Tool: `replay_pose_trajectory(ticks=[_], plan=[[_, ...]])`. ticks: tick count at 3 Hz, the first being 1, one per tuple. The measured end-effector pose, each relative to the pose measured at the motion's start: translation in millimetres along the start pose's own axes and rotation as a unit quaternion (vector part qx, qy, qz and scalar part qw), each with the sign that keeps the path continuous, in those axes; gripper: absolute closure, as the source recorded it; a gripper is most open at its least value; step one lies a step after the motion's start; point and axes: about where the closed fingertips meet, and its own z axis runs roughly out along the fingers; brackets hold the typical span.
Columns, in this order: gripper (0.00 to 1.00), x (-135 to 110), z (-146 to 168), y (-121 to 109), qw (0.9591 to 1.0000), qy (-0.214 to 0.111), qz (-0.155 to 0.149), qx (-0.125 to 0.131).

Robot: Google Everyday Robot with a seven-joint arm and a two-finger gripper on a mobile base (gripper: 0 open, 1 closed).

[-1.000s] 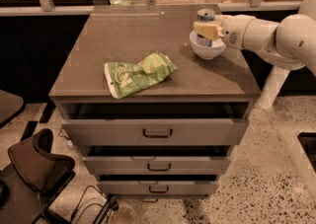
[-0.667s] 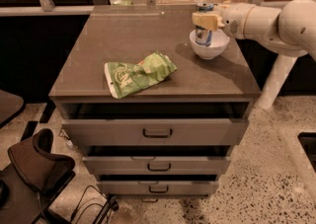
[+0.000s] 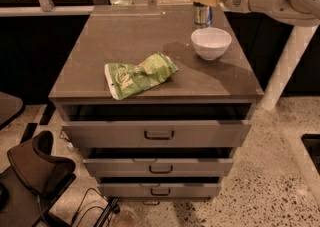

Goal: Pick redbull can from white bowl and place on counter

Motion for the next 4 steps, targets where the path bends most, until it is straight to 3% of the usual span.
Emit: replay_pose_trajectory(ticks=[1, 2, 4], plan=[[1.0, -14, 4, 31, 1.0, -0.003, 0.008, 0.003], [1.0, -11, 22, 67, 0.9998, -0.002, 0.022, -0.001], [1.0, -18, 74, 138, 0.9982, -0.022, 0.031, -0.048]])
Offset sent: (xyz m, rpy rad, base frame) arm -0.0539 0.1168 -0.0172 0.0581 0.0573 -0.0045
